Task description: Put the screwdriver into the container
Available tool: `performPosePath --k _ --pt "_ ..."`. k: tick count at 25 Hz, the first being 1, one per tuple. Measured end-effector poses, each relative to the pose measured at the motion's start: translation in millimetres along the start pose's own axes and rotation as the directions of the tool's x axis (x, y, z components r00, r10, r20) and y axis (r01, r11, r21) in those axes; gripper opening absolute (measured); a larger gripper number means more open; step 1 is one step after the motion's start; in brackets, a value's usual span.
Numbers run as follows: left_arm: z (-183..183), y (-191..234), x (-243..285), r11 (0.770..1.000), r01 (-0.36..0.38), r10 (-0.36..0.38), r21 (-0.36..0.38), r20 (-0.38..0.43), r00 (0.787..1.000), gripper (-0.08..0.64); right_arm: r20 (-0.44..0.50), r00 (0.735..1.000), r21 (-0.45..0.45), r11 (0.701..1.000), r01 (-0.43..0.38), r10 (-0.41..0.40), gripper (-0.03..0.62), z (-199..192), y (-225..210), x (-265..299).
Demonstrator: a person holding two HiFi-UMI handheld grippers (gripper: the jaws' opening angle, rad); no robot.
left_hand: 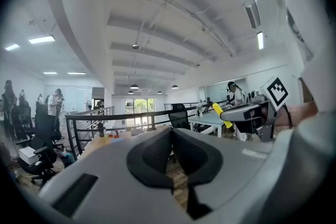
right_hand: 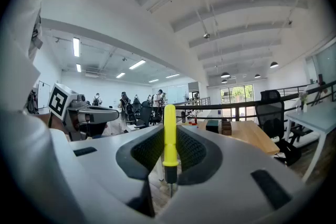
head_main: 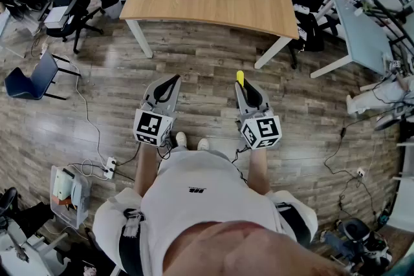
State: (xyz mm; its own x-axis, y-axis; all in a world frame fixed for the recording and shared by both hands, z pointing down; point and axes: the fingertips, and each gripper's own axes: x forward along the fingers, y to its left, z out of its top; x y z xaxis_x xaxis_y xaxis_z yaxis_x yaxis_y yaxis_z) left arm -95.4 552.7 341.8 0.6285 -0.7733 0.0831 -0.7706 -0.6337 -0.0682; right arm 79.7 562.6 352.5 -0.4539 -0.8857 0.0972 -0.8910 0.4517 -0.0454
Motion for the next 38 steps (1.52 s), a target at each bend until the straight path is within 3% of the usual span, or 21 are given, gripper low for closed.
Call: performPosePath --k 10,18,27,38 --pt "0 -33 14 0.999 -0.036 0.036 -0.002 -0.008 0.999 0.009 0.021 0.998 0.007 0.998 -0.058 0.058 0.061 0 -19 -16" --pt "-2 -37 37 0.999 -0.04 0.04 -0.001 -0.017 0.999 0.009 0.005 0.998 0.01 0.998 -0.064 0.063 0.061 -4 -39 -4" --pt "-2 -8 68 0.999 -0.046 0.046 -0.006 -0.003 0.999 0.009 -0.001 0.998 0.0 0.998 -0.068 0.068 0.061 -1 -52 36" --pt "-5 60 135 1.0 0.007 -0.007 -0.001 -0.019 1.0 0.009 -0.047 0.999 0.009 1.0 -0.026 0.027 0.061 -1 -81 123"
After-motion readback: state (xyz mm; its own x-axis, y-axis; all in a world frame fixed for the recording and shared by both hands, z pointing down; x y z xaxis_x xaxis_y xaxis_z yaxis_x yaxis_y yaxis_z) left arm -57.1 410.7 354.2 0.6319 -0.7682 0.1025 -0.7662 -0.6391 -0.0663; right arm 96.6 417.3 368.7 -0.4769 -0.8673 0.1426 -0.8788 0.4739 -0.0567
